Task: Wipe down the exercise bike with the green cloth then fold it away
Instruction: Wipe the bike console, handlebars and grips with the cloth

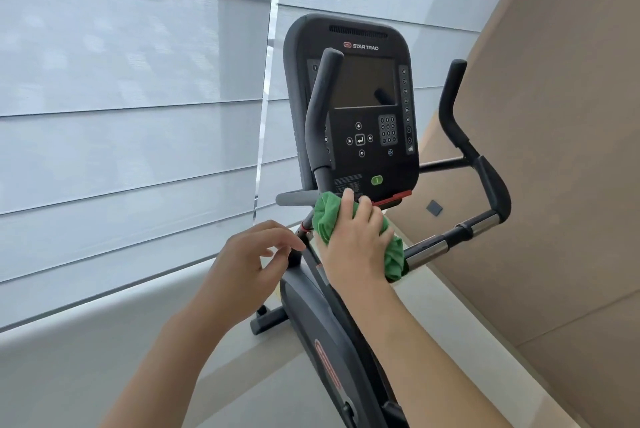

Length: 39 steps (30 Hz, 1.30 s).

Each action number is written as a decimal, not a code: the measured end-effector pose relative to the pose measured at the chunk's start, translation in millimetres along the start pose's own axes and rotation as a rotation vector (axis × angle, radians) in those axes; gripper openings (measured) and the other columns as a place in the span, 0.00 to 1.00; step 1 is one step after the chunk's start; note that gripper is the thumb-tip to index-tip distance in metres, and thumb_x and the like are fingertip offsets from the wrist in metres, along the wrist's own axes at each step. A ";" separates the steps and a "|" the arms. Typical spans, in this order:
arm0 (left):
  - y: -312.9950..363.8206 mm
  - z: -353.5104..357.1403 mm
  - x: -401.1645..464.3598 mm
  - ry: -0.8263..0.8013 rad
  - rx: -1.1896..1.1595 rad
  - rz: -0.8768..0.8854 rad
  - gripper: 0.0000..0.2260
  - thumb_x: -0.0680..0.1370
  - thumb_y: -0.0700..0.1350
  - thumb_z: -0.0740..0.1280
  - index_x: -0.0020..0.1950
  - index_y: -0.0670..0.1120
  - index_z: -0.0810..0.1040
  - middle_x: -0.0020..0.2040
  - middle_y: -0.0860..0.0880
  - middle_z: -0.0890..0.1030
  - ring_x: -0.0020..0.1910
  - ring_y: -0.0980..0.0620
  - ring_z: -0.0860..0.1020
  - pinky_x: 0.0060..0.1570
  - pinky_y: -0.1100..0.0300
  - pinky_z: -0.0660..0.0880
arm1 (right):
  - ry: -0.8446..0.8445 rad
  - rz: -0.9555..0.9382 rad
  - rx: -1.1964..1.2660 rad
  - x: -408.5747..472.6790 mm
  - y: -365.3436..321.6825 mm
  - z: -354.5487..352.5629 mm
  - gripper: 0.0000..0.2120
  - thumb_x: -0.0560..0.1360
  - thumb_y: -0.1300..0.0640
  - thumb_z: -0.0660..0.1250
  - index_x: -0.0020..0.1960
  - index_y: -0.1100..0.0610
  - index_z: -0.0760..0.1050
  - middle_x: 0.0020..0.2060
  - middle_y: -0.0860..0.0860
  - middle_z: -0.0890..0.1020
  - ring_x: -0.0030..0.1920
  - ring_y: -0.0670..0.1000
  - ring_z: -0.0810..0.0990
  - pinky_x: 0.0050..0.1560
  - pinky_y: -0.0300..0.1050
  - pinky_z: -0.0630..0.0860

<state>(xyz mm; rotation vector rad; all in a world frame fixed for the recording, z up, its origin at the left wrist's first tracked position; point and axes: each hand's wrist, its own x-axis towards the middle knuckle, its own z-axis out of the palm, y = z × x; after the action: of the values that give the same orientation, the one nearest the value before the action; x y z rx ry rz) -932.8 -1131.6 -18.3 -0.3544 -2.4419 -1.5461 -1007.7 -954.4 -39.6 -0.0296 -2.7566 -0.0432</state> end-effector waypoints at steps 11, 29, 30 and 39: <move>7.7 -7.9 -47.0 -0.007 0.036 -0.026 0.18 0.80 0.33 0.66 0.47 0.56 0.85 0.50 0.58 0.84 0.52 0.53 0.82 0.54 0.66 0.76 | -0.020 -0.040 0.398 40.0 8.0 -8.7 0.29 0.73 0.36 0.71 0.66 0.52 0.70 0.53 0.52 0.75 0.52 0.57 0.76 0.50 0.54 0.79; -3.4 8.6 -18.2 0.004 -0.012 -0.049 0.18 0.79 0.32 0.65 0.47 0.55 0.85 0.48 0.60 0.84 0.53 0.54 0.82 0.54 0.65 0.76 | 0.210 -0.250 0.606 7.4 59.5 -41.2 0.24 0.73 0.63 0.69 0.68 0.52 0.75 0.58 0.51 0.74 0.56 0.54 0.72 0.56 0.56 0.76; -2.2 8.7 -7.7 0.014 -0.009 -0.051 0.18 0.79 0.32 0.65 0.47 0.55 0.85 0.49 0.59 0.84 0.53 0.54 0.82 0.55 0.63 0.77 | 0.223 -0.271 0.637 22.9 57.4 -49.2 0.24 0.73 0.62 0.68 0.69 0.53 0.75 0.59 0.51 0.74 0.57 0.53 0.72 0.58 0.56 0.77; 13.8 2.7 110.8 0.122 0.017 0.013 0.19 0.79 0.31 0.65 0.48 0.55 0.85 0.50 0.59 0.85 0.52 0.52 0.83 0.53 0.66 0.77 | 0.296 -0.438 0.831 168.2 43.0 -106.1 0.27 0.70 0.65 0.70 0.67 0.55 0.68 0.58 0.44 0.70 0.58 0.51 0.71 0.63 0.57 0.74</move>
<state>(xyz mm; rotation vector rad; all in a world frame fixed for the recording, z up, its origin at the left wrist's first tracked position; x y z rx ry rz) -1033.2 -1114.5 27.6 -0.2642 -2.3532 -1.4944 -1122.7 -912.5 122.9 0.7276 -2.2361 0.8883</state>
